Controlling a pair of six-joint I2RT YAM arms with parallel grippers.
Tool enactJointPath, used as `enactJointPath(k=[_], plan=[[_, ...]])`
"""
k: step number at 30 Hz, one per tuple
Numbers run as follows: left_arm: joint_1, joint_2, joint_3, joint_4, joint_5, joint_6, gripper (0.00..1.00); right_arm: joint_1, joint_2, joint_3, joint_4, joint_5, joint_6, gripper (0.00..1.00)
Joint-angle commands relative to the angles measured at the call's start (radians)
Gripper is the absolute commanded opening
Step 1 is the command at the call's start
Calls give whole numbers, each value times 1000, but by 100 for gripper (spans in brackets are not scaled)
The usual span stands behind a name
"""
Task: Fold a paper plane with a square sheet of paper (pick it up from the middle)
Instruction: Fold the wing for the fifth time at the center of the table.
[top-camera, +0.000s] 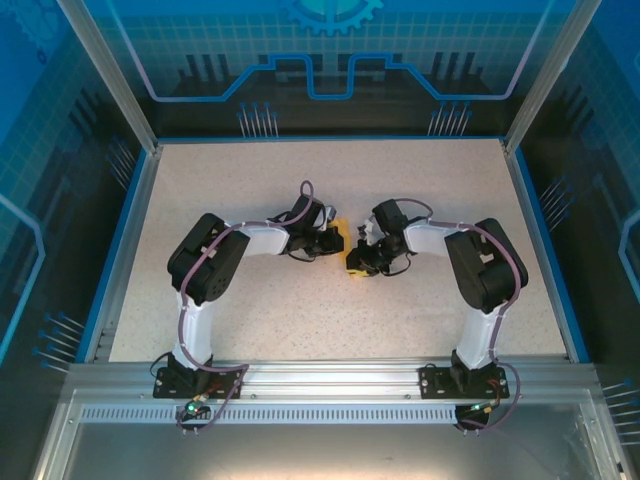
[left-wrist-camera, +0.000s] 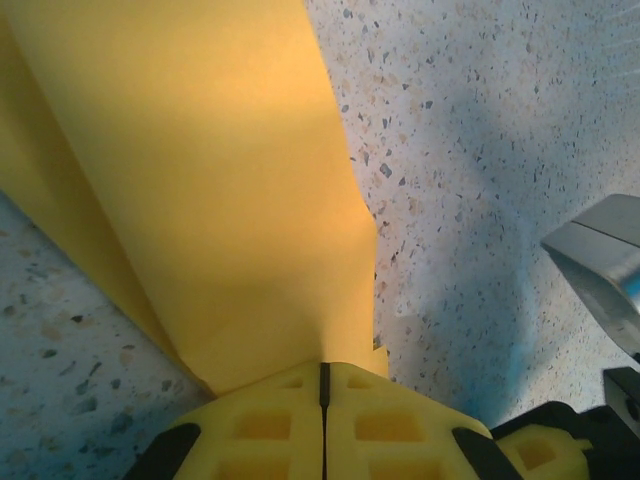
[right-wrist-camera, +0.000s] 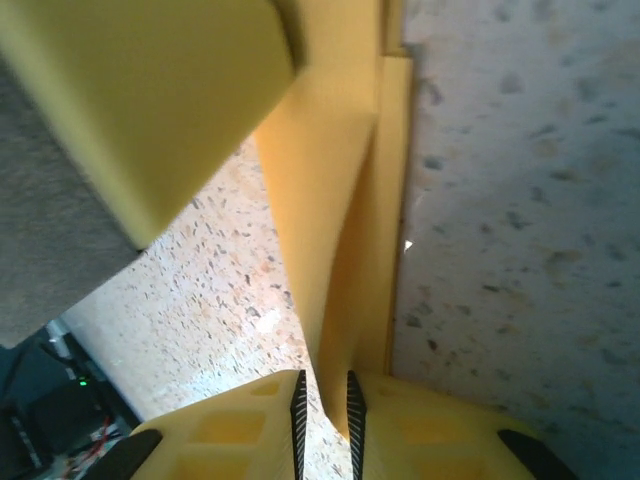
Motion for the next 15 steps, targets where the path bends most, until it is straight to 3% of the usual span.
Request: enactJointPath(k=[1,5,15], plan=[[-6,56,-4,-104,-69,23,8,42,-50,46,-105,151,-69,22],[-6,54,1,-108,-67,24,8,67,-67,71,-133,223,-92,23],[-7,51,8,-114,-66,25,8,88,-18,105,-146,238,-97,23]])
